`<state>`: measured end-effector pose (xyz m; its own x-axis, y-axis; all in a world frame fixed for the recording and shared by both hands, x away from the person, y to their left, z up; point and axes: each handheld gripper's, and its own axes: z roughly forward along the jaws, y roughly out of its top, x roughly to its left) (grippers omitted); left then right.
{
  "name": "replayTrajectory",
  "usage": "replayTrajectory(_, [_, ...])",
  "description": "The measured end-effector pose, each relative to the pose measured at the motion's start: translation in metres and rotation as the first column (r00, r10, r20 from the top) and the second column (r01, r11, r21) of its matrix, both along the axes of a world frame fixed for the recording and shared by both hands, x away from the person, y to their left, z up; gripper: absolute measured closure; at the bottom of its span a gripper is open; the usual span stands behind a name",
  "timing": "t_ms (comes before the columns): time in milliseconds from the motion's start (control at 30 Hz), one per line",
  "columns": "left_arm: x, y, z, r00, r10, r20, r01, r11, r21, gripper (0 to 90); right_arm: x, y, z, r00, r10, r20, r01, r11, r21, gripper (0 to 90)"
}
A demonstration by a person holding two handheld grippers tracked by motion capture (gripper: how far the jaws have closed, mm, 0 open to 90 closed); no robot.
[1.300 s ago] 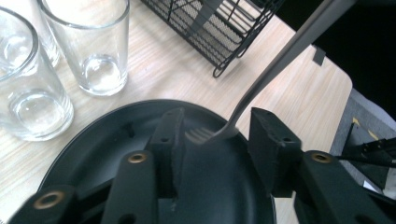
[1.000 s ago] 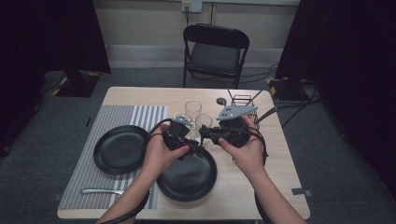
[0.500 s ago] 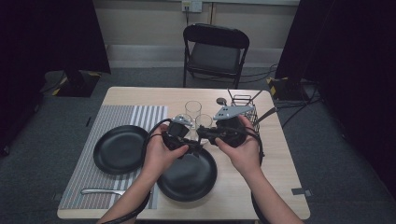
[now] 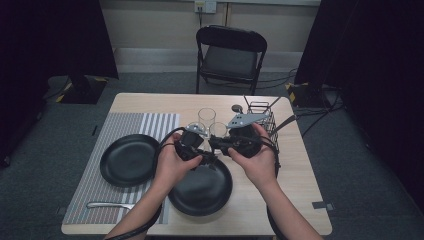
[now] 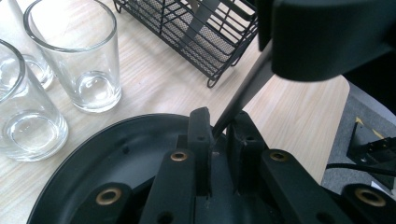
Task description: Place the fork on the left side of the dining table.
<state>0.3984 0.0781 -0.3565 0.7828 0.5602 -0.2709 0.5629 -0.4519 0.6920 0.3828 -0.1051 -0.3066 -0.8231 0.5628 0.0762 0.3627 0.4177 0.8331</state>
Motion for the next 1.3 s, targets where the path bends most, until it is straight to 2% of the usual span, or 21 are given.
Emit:
replayTrajectory(367, [-0.0012, 0.0013, 0.0003, 0.9999, 0.009, -0.013, -0.009, 0.9999, -0.004, 82.0, 0.0007, 0.0025, -0.0004, 1.0, 0.006, 0.002, -0.006, 1.0, 0.005, 85.5])
replayTrajectory(633, [-0.0014, -0.0003, 0.0016, 0.9998, -0.008, -0.018, 0.008, 1.0, 0.005, 83.9, 0.0004, 0.0038, -0.0015, 1.0, 0.005, 0.002, -0.005, 0.9999, 0.015, 84.1])
replayTrajectory(733, [-0.0016, 0.0007, 0.0016, 0.9996, -0.004, -0.026, 0.004, 1.0, -0.005, 83.5, -0.0002, 0.0049, -0.0008, 0.9999, 0.002, 0.013, -0.002, 1.0, 0.004, 86.2])
replayTrajectory(933, [-0.0007, 0.0044, 0.0015, 0.9992, 0.013, -0.038, -0.013, 0.9998, -0.012, 81.5, -0.0009, 0.0042, 0.0003, 0.9998, -0.018, 0.006, 0.018, 0.9998, 0.003, 87.6])
replayTrajectory(1100, [0.0013, 0.0048, 0.0011, 0.9989, 0.037, -0.029, -0.037, 0.9993, 0.0, 74.4, -0.0018, 0.0049, 0.0003, 0.9994, -0.034, 0.009, 0.034, 0.9994, 0.002, 87.7])
replayTrajectory(1300, [-0.0001, 0.0031, 0.0031, 0.9984, 0.054, 0.016, -0.054, 0.9982, 0.027, 77.1, -0.0026, 0.007, -0.0003, 0.998, -0.062, 0.016, 0.062, 0.9981, 0.004, 87.6])
